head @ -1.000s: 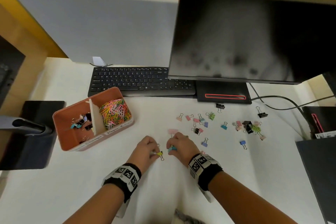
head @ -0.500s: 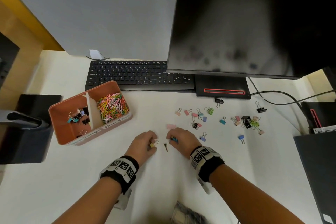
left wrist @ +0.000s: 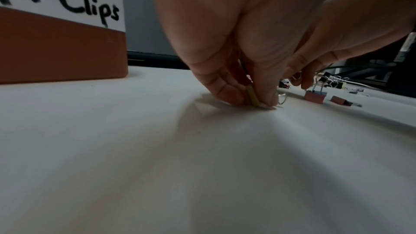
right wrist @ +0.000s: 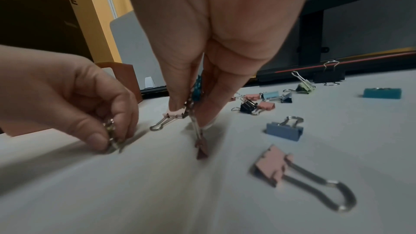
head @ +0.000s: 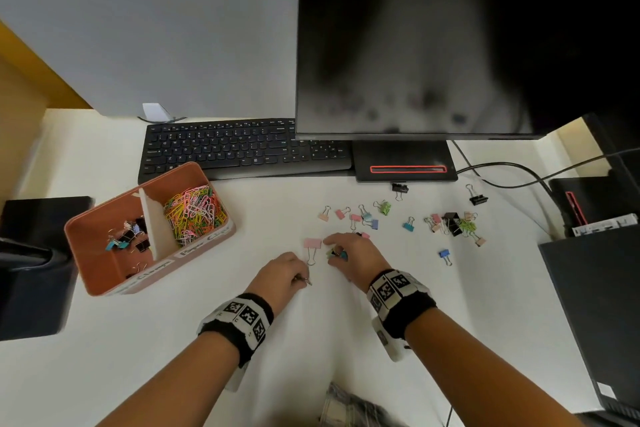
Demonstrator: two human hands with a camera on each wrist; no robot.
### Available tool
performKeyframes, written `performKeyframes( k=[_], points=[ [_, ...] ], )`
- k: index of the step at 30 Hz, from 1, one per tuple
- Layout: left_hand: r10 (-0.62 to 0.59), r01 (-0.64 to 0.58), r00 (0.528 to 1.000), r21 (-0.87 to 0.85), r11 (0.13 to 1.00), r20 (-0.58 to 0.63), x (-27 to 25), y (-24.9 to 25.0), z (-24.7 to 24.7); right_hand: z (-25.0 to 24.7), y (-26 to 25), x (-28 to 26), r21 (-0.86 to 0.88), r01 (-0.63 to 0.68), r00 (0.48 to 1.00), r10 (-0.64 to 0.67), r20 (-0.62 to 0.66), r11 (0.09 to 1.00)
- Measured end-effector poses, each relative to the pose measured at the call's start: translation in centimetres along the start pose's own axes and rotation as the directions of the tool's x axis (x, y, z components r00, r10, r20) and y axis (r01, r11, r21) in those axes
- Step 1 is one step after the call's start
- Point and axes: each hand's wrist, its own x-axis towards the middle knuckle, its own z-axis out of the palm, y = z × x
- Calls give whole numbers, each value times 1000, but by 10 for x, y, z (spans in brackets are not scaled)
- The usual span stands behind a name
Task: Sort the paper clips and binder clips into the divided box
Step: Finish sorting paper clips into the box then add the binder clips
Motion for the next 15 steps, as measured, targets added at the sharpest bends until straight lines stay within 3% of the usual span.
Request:
performKeyframes(
  k=[4, 10, 15],
  points=[
    [-42, 40, 988, -16, 999, -147, 13, 12, -12, 1, 4, -3, -33, 16, 1000, -16, -16, 999],
    [-132, 128, 991, 138, 982, 17, 53, 27, -20, -4, 6, -7, -23, 24, 999, -25, -35, 999],
    [-107, 123, 991, 257, 959, -78, 52, 17, -15, -6, 5, -6, -8, 34, 999, -34, -35, 999]
  ],
)
